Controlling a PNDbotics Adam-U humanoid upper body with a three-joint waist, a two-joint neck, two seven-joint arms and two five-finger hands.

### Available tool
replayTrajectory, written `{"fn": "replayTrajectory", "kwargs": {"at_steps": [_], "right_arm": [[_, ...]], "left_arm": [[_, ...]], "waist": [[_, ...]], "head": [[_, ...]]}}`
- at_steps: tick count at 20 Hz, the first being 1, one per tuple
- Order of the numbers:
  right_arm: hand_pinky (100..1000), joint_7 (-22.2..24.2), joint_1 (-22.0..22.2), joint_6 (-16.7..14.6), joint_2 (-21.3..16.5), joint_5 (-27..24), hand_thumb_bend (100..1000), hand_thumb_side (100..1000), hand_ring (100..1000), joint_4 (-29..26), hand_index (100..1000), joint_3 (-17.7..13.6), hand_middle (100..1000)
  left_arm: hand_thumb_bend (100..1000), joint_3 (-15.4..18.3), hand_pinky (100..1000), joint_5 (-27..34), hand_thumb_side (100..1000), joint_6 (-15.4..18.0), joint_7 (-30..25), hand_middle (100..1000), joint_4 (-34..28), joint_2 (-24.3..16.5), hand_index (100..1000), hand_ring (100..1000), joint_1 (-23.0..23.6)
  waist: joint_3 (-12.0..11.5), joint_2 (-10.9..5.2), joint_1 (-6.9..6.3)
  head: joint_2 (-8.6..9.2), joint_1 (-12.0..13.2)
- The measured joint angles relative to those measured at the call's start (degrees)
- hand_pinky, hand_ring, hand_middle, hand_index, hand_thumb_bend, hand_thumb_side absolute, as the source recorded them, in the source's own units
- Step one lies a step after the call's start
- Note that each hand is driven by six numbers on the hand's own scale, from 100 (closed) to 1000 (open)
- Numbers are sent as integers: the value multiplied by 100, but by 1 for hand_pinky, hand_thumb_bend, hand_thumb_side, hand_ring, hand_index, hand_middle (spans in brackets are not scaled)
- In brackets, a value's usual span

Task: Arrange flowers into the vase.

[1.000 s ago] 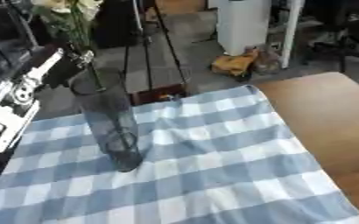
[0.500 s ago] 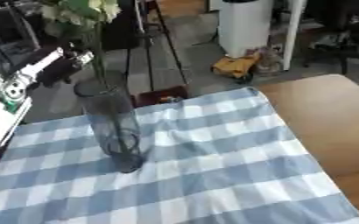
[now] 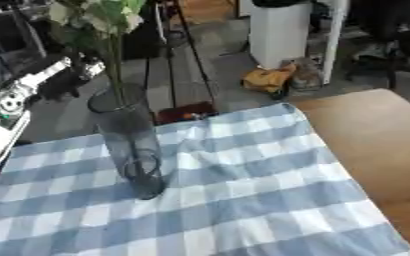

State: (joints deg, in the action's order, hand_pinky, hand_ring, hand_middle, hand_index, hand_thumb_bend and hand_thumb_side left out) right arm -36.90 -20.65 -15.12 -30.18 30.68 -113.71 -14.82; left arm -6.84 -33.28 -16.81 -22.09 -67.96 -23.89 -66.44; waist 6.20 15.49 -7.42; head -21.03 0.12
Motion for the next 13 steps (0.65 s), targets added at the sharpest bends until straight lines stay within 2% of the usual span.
{"fn": "replayTrajectory", "kwargs": {"at_steps": [3,8,13], "right_arm": [[795,-15,3,10,19,1,100,988,777,0,808,-1,654],[795,-31,21,14,22,3,100,989,777,0,807,-1,654],[795,-43,46,11,23,10,100,988,777,0,807,-2,654]], "left_arm": [[336,-1,623,-6,1000,-15,-98,888,-32,-40,1000,864,38],[396,-7,647,-79,1000,-62,-282,899,-140,-137,1000,880,80],[407,-34,653,-178,1000,-131,-508,903,-246,-241,1000,885,117]], "waist": [[-15,-14,15],[-34,-52,16],[-56,-97,20]], "head": [[-2,0],[-7,-1],[-8,-3]]}}
